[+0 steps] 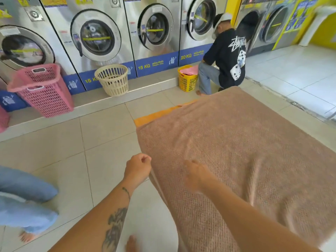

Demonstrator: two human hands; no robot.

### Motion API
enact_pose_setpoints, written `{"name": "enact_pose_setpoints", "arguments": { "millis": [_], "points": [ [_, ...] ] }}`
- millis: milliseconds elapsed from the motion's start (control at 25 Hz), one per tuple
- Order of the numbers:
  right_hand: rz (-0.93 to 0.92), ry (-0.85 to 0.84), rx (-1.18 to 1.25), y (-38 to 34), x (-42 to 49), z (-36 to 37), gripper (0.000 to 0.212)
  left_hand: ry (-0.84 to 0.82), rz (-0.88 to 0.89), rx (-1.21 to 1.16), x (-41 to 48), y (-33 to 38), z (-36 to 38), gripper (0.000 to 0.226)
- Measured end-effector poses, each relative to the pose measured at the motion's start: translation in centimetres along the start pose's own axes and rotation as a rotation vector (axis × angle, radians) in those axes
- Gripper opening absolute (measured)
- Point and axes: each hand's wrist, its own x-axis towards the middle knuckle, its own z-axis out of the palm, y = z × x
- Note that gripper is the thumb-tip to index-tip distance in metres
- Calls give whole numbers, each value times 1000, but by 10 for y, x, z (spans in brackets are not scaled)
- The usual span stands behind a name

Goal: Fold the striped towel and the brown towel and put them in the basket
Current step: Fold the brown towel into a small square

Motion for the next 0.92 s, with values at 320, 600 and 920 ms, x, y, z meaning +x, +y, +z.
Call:
{"name": "enact_pose_setpoints", "arguments": {
  "millis": [320,600,920],
  "points": [
    [155,-1,-195,-60,71,32,83,-78,-89,-160,155,-10,-2,39],
    [204,50,-195,-98,112,31,76,51,-102,-119,224,-16,-24,9],
    [360,326,-59,-103,102,38,61,-253,-148,-126,246,-9,-43,59]
  ]
}}
